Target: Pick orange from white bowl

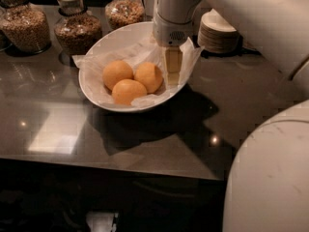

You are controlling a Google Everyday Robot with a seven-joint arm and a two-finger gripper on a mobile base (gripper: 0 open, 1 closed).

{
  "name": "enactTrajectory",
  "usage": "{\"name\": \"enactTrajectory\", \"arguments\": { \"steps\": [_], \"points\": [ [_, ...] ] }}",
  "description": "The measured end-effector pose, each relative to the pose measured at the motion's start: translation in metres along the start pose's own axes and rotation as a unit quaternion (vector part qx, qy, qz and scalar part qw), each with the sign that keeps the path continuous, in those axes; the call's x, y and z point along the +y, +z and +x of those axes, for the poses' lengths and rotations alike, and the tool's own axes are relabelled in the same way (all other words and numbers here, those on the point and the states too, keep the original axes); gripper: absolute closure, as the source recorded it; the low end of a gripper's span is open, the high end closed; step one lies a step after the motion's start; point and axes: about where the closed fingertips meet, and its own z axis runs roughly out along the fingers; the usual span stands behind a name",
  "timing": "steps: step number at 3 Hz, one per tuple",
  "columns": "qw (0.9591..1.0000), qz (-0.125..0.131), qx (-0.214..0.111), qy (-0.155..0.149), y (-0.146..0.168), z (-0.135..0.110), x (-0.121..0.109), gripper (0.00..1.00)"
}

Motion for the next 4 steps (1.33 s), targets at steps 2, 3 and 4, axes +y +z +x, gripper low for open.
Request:
{"name": "enactTrajectory", "arguments": {
  "steps": [2, 3, 4],
  "points": [
    [0.9997, 0.019, -0.008, -0.015, -0.007, -0.009, 0.002, 0.00],
    [0.9966, 0.069, -0.013, -0.042, -0.032, -0.021, 0.011, 0.00],
    [0.9918, 0.089, -0.040, -0.082, -0.046, -0.041, 0.017, 0.09]
  ]
}}
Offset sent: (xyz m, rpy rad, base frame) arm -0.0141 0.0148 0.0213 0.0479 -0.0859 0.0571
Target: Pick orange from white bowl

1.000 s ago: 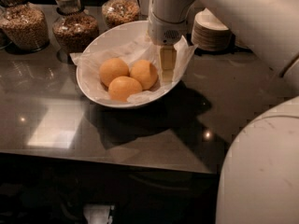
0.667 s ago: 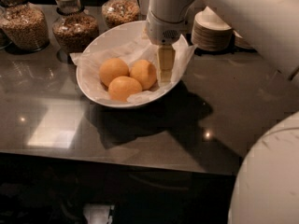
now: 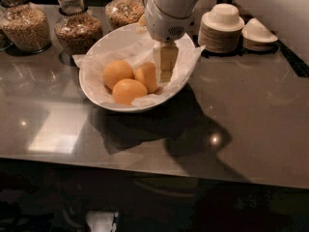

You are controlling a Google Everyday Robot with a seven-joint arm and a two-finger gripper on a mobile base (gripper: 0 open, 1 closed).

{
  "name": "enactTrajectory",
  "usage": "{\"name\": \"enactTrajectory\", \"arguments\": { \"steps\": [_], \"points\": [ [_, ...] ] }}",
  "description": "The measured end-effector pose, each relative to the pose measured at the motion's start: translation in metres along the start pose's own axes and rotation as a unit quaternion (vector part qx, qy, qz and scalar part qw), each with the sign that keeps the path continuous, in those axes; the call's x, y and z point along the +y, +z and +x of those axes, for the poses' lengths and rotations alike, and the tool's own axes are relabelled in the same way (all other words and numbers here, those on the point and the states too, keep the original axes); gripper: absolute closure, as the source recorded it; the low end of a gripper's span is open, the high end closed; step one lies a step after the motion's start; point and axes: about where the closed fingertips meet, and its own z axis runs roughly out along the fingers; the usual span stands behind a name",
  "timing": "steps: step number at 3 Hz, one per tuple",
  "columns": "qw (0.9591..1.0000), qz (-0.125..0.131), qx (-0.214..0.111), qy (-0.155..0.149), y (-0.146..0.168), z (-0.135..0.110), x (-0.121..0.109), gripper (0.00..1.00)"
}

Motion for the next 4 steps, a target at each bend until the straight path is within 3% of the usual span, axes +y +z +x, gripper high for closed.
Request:
{"name": "enactTrajectory", "arguments": {
  "steps": [1, 2, 3, 4],
  "points": [
    [0.9988, 0.000, -0.038, -0.031, 0.007, -0.020, -0.010, 0.18],
    [0.9963, -0.021, -0.061, -0.057, 0.029, -0.040, -0.023, 0.13],
    [0.9937, -0.066, -0.064, -0.064, 0.065, -0.048, -0.028, 0.11],
    [0.9922, -0.101, -0.049, -0.054, 0.088, -0.041, -0.027, 0.09]
  ]
}}
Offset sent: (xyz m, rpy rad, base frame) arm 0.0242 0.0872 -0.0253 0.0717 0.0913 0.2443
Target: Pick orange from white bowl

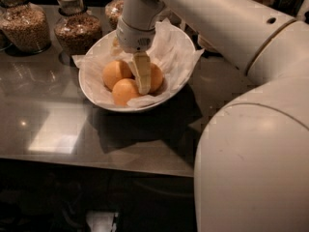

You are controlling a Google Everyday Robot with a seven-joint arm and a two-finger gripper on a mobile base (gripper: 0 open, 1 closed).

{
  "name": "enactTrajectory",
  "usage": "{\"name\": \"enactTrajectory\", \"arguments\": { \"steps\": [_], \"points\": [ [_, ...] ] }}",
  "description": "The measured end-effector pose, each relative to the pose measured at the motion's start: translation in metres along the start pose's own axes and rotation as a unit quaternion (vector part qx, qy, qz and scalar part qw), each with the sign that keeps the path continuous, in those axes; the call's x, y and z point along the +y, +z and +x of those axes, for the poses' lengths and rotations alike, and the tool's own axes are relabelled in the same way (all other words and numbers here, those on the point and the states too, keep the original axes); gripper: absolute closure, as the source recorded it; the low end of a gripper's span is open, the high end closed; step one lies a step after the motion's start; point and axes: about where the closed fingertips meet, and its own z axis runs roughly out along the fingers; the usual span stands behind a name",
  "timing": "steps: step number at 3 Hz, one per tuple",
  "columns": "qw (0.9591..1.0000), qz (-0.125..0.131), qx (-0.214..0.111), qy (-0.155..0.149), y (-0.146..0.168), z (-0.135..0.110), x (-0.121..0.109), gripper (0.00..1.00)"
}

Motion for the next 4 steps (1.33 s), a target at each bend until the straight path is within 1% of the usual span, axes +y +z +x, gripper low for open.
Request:
{"name": "enactTrajectory", "arguments": {
  "steps": [1, 2, 3, 4],
  "points": [
    [1.0000, 0.000, 0.000, 0.000, -0.003, -0.001, -0.001, 0.10],
    [0.9977, 0.036, 0.037, 0.043, -0.021, 0.028, -0.009, 0.10],
    [0.9919, 0.078, 0.064, 0.077, -0.044, 0.050, -0.012, 0.10],
    [0.9880, 0.094, 0.076, 0.096, -0.054, 0.063, -0.011, 0.10]
  ]
}}
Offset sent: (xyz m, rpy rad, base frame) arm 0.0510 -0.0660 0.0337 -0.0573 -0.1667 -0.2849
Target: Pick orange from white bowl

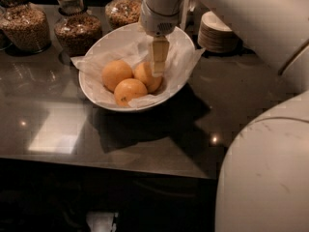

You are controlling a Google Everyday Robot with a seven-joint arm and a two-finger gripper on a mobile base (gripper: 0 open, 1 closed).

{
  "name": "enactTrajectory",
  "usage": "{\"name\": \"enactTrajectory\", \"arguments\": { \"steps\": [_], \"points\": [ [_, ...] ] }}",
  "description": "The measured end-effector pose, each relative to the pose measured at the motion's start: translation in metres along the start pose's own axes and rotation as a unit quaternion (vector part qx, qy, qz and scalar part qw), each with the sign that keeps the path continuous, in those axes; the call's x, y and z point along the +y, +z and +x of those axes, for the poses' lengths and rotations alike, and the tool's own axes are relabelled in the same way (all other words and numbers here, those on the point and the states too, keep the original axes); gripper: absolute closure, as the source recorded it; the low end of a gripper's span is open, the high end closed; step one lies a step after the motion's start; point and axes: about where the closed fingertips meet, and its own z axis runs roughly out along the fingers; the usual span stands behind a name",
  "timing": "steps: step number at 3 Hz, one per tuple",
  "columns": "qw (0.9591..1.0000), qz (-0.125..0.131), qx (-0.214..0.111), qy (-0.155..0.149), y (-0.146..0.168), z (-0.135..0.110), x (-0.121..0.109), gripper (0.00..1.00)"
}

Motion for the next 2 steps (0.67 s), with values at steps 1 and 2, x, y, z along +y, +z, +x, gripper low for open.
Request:
{"name": "enactTrajectory", "arguments": {
  "steps": [1, 2],
  "points": [
    [0.9999, -0.011, 0.004, 0.004, 0.0050, 0.0046, 0.0052, 0.10],
    [0.9997, -0.024, 0.004, 0.003, 0.0108, 0.0060, 0.0120, 0.11]
  ]
}}
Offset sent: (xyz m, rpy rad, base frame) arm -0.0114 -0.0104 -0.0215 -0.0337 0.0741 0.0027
